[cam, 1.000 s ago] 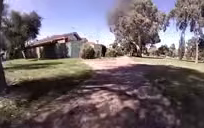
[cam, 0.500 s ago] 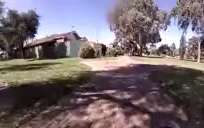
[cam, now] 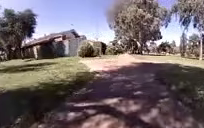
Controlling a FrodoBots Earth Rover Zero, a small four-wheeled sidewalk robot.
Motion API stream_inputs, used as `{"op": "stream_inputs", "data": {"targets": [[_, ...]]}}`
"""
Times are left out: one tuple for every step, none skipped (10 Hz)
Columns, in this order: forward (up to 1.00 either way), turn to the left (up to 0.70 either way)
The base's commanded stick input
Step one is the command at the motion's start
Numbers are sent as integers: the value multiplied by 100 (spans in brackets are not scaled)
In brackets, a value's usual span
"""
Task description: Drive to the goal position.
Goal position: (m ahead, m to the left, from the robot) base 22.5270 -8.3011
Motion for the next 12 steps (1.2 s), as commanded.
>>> {"op": "stream_inputs", "data": {"targets": [[70,0],[70,0],[70,-7],[70,-16],[70,-35],[70,-34],[70,-33],[70,0],[70,0],[70,0],[70,0],[70,0]]}}
